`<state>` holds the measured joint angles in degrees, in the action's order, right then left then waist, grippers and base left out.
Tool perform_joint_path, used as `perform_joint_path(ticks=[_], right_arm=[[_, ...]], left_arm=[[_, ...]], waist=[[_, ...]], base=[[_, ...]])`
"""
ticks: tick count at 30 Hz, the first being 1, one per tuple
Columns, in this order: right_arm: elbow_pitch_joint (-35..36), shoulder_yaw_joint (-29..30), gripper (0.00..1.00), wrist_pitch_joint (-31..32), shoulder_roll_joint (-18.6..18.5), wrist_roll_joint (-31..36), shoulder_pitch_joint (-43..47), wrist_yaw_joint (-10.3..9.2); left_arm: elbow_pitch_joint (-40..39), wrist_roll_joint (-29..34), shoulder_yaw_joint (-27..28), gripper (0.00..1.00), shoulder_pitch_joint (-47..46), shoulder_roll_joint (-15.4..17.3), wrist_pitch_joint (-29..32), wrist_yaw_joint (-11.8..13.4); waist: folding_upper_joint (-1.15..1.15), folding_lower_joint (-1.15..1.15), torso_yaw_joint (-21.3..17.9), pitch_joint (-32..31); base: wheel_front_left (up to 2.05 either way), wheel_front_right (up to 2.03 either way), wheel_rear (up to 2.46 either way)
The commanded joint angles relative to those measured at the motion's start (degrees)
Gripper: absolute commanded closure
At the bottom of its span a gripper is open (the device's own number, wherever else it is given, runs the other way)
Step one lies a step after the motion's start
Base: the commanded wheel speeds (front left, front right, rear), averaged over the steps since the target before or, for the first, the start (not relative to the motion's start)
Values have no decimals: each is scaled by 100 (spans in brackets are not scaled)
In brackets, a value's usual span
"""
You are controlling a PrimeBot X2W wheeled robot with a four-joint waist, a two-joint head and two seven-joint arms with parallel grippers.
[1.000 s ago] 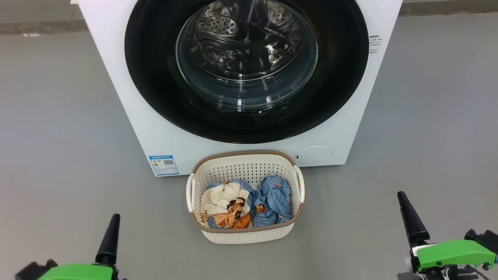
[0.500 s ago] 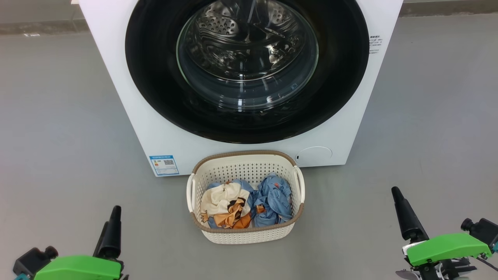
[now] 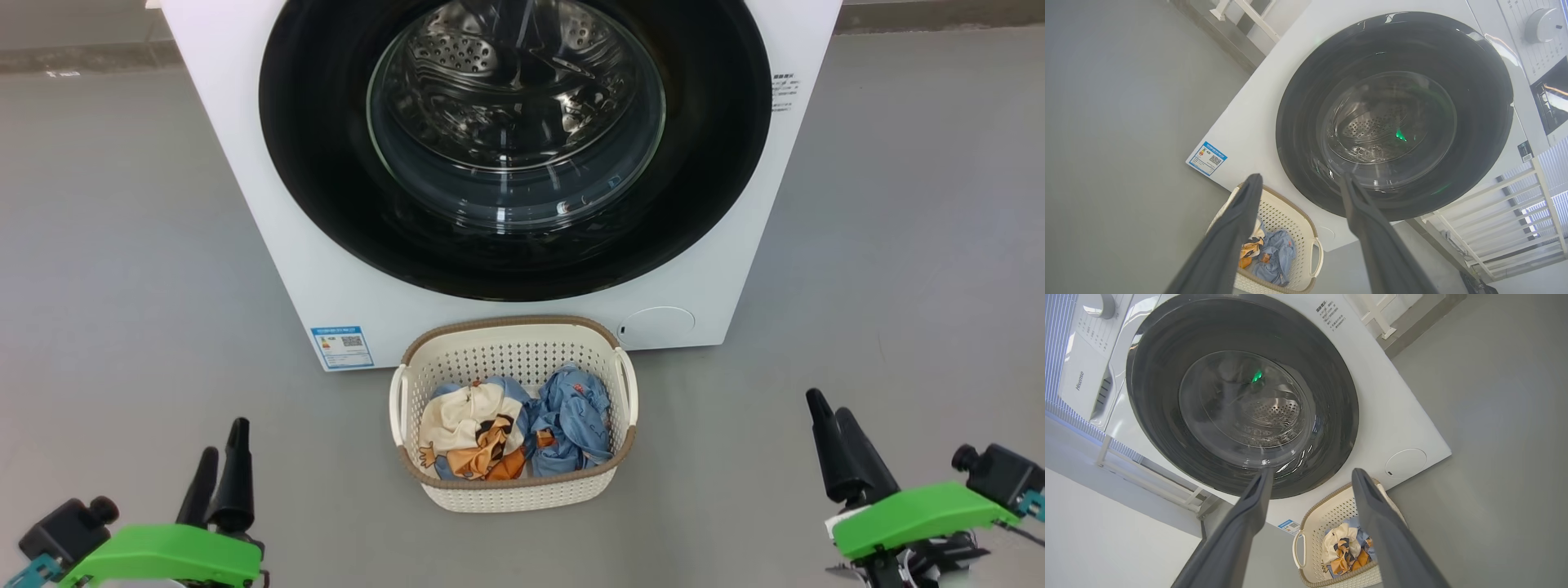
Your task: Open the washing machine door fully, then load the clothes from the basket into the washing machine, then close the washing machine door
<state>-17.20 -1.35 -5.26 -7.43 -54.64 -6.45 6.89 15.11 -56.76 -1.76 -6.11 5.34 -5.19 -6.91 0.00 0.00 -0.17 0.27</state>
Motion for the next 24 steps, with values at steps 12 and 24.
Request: perform_joint_path(ticks=[12,24], right_arm=[[198,-252,0,-271,-160,839,-477,40],[184,-384,0,-460,-256,1510,-631,45]], left_arm=[[-158,1225,-116,0,-336,329,-274,-41],[-164,2227,-210,0,-399,435,-477,-46]], waist=[[0,0,10,-2],[0,0,10,-15]], base=[[0,0,0],[0,0,0]])
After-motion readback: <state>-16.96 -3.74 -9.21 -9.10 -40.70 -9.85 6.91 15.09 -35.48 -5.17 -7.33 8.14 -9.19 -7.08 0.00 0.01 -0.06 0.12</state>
